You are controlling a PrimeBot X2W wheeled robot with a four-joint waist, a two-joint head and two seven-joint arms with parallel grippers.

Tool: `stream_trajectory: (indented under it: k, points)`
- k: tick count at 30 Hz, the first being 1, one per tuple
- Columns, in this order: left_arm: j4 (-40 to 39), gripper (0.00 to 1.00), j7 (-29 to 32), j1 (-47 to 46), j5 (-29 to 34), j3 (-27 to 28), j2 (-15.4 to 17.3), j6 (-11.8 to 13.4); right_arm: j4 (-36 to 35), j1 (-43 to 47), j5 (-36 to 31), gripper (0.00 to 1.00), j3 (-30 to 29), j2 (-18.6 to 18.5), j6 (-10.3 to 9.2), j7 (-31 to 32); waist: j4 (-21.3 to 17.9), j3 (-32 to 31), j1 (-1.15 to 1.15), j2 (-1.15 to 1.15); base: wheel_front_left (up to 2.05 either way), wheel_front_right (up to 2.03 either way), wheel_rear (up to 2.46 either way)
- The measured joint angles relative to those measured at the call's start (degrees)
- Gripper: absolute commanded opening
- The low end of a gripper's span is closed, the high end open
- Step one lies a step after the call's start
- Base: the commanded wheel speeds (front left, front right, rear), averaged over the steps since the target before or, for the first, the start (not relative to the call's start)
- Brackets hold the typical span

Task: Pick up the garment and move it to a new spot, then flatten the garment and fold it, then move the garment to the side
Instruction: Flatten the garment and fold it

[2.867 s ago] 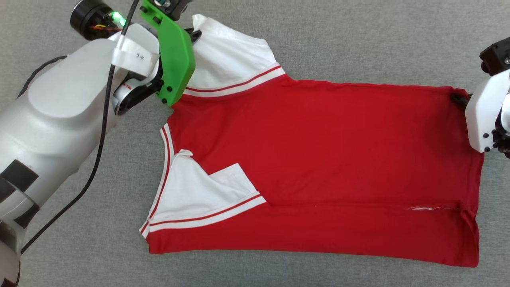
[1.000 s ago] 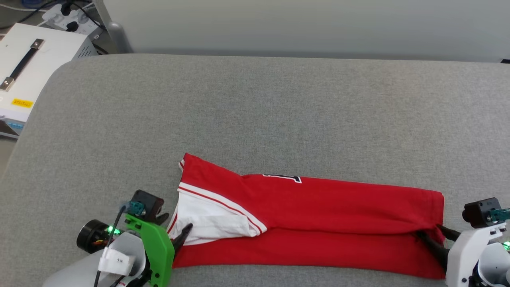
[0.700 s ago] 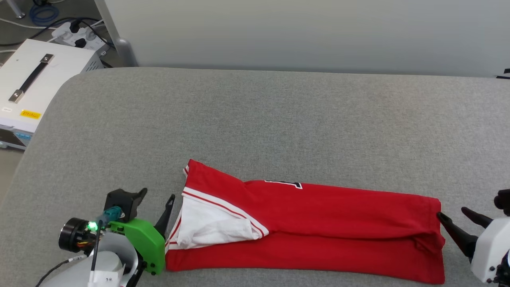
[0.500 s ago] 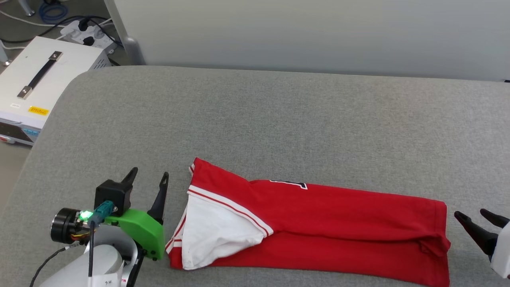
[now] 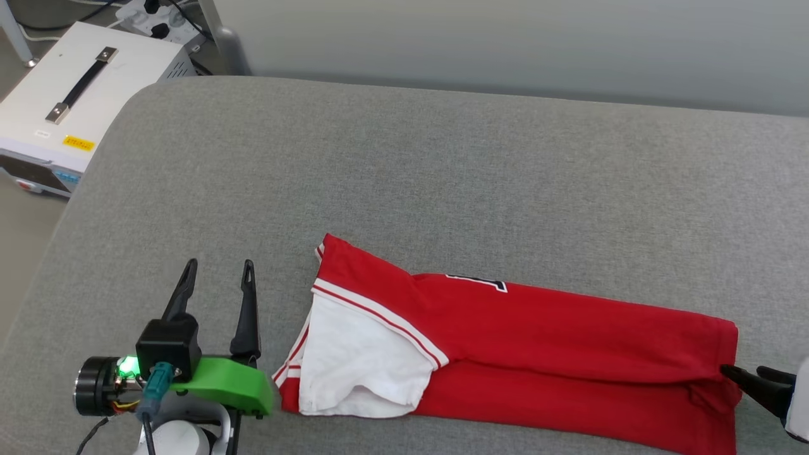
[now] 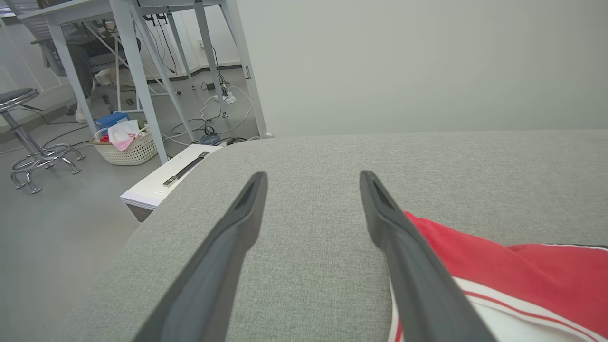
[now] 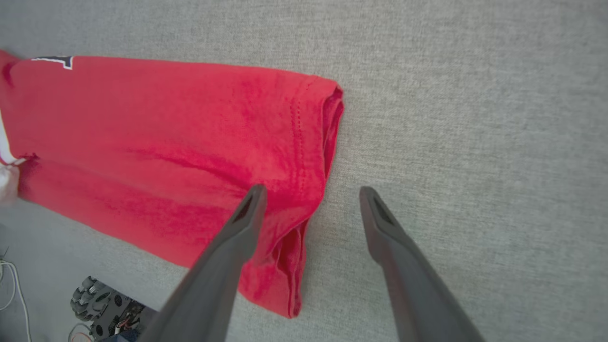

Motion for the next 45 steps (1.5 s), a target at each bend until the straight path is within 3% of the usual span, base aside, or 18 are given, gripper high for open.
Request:
stream_trajectory:
  k: [11, 22, 23, 24, 34, 41, 45]
  points:
    - [1.4, 1.00, 0.0, 3.6, 10.3, 9.2, -10.6, -7.4, 5.1, -3.9, 1.1, 1.00, 3.1, 3.3, -0.01, 0.7, 2.4, 3.3, 0.00, 0.00, 0.00, 0.00, 0.00]
    - [2.7, 1.00, 0.0, 5.4, 17.7, 15.7, -17.3, -12.9, 4.5, -4.3, 3.2, 1.00, 7.9, 3.6, -0.08, -0.1, 3.1, 3.6, 0.00, 0.00, 0.00, 0.00, 0.00]
    - [2.7, 1.00, 0.0, 5.6, 18.3, 16.2, -17.8, -13.3, 4.6, -4.3, 3.3, 0.85, 8.3, 3.5, -0.08, -0.3, 3.1, 3.5, 0.00, 0.00, 0.00, 0.00, 0.00]
    - [2.8, 1.00, 0.0, 5.7, 19.0, 16.7, -18.3, -13.7, 4.6, -4.4, 3.3, 0.00, 8.6, 3.2, -0.08, -0.9, 3.0, 3.4, 0.00, 0.00, 0.00, 0.00, 0.00]
    - [3.2, 1.00, 0.0, 8.3, 22.7, 21.5, -21.8, -17.9, 7.1, -4.4, 4.0, 0.00, 9.7, 0.7, 0.02, -6.5, 2.1, 1.4, 0.00, 0.00, 0.00, 0.00, 0.00]
    - [3.1, 1.00, 0.0, 9.1, 24.0, 22.2, -22.9, -20.3, 11.5, -4.4, 2.9, 0.00, 6.9, -4.2, 0.01, -9.4, 1.5, 0.0, 0.00, 0.00, 0.00, 0.00, 0.00]
    - [3.3, 1.00, 0.0, 9.4, 24.6, 22.7, -23.5, -20.9, 15.7, -4.6, 2.9, 0.00, 4.5, -5.1, 0.01, -10.2, 1.1, -0.7, 0.00, 0.00, 0.00, 0.00, 0.00]
